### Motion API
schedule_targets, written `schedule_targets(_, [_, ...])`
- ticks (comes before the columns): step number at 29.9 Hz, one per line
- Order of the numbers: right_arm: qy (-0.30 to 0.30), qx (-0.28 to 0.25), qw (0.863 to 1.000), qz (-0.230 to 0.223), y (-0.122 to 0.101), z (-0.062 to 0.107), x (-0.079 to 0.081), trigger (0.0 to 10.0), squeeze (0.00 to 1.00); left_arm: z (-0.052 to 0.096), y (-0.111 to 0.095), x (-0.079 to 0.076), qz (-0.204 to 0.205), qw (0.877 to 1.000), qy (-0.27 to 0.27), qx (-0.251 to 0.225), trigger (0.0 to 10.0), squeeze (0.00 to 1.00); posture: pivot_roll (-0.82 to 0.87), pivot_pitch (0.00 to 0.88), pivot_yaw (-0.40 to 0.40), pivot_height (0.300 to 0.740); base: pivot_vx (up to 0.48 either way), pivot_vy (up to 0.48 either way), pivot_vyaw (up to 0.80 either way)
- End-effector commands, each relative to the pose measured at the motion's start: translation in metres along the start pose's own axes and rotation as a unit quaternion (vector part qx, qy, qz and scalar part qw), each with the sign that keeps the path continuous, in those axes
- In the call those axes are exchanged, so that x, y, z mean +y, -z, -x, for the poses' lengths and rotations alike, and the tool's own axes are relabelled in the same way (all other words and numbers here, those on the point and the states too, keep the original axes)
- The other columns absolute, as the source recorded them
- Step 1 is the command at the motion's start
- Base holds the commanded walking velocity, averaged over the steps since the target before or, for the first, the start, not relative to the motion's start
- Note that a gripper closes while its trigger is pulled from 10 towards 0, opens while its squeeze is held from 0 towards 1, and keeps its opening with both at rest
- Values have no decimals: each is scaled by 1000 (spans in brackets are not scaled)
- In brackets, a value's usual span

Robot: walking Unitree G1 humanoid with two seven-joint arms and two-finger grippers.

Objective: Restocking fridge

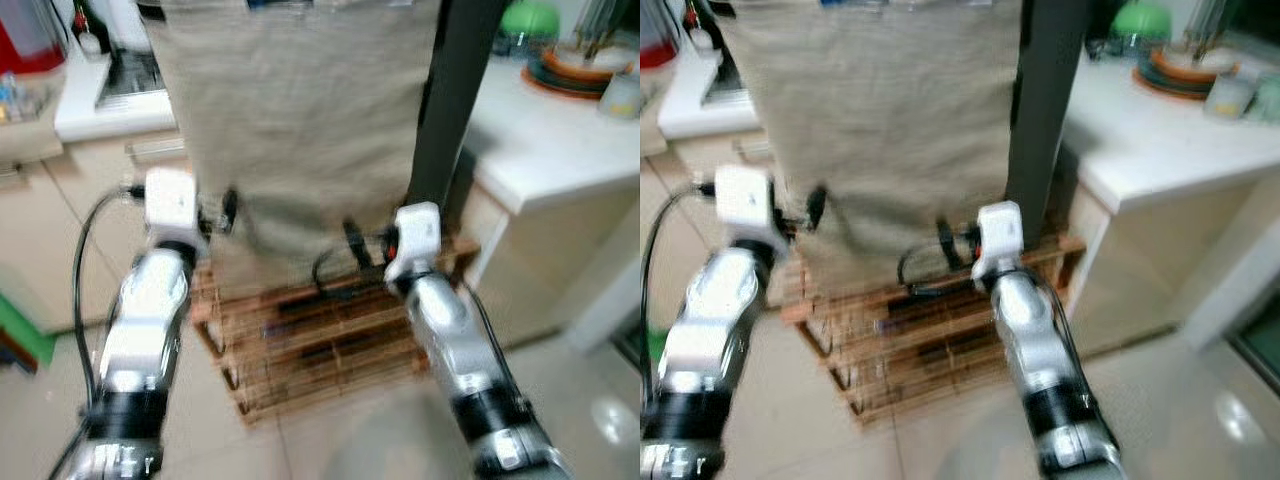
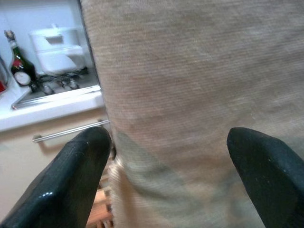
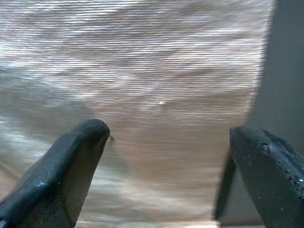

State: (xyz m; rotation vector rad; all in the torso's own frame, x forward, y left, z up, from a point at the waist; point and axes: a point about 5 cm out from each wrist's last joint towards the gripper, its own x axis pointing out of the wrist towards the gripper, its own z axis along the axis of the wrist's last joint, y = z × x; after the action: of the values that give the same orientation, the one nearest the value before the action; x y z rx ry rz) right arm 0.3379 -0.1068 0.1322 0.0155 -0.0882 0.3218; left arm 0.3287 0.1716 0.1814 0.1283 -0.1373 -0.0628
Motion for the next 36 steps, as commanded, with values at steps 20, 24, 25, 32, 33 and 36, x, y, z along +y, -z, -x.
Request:
schedule_targets(20, [112,11,994,11,0,35,-55,10000,0,20,29,14,7,998,18,53,10000,0,-74,0,40,740,0,359,-440])
schedule_targets(24, [139,-8,990,15,-9,31,-58,10000,0,24,45,11,75,993,12,88,10000,0,-97,0,64,740,0,476,-800])
schedule_targets(25, [139,-9,990,16,-9,30,-57,10000,0,25,48,11,85,992,12,95,10000,0,-97,0,64,740,0,476,-800])
schedule_targets(32, [129,-3,992,16,-7,30,-49,10000,0,37,54,9,138,984,-2,110,10000,0,-92,0,62,740,0,476,-800])
schedule_targets(33, [129,-2,991,16,-7,31,-48,10000,0,39,53,9,137,985,0,108,10000,0,-92,0,62,740,0,476,-800])
schedule_targets(36, [127,-4,992,14,-5,35,-45,10000,0,52,48,9,118,988,25,97,10000,0,-86,0,61,740,0,476,-533])
